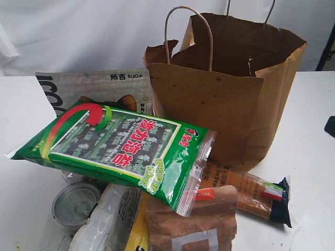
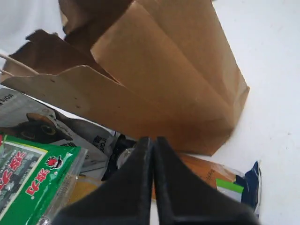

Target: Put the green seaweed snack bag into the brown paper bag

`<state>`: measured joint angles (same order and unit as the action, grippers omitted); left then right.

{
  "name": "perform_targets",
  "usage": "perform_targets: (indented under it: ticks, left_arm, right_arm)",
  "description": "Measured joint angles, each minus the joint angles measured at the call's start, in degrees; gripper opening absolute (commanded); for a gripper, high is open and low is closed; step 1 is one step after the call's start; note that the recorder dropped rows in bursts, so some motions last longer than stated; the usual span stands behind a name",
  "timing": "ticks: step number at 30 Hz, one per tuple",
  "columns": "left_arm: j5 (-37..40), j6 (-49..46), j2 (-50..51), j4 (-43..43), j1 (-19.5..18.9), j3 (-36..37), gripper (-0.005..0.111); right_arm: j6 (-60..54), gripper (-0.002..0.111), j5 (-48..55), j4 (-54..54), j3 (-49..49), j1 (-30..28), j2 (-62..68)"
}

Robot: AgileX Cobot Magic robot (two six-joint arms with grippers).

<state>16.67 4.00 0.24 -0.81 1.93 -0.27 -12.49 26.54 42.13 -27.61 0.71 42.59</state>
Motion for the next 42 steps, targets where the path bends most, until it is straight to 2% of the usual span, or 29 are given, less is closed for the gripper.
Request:
perform_targets:
  ticks: [7,14,19,25,28,34,42]
  left_arm:
    - [0.00,0.00,0.00,0.00,0.00,0.00,0.001]
    - [0.00,0.00,0.00,0.00,0.00,0.00,0.001]
    - [0.00,0.00,0.00,0.00,0.00,0.00,0.001]
    - [0.00,0.00,0.00,0.00,0.00,0.00,0.001]
    - [0.00,0.00,0.00,0.00,0.00,0.00,0.001]
    - [0.00,0.00,0.00,0.00,0.00,0.00,0.001]
    - [0.00,0.00,0.00,0.00,0.00,0.00,0.001]
  right_arm:
    - [-3.50,0.000,3.55,7.80,0.00,0.00,6.91]
    - [-17.81,0.003,6.62,22.40,0.00,2.53,11.76]
    - [-21.96,0.024,8.26,26.39,0.00,2.64,15.33]
    - [-24.09,0.064,11.27,29.15,0.00,2.64,18.89]
    - [-24.56,0.075,12.10,31.50,0.00,2.64,19.68]
    - [-26.31,0.076,13.09,38.36,0.00,2.64,22.02]
    - [-36.74,0.076,16.67,48.26,0.00,2.64,28.74]
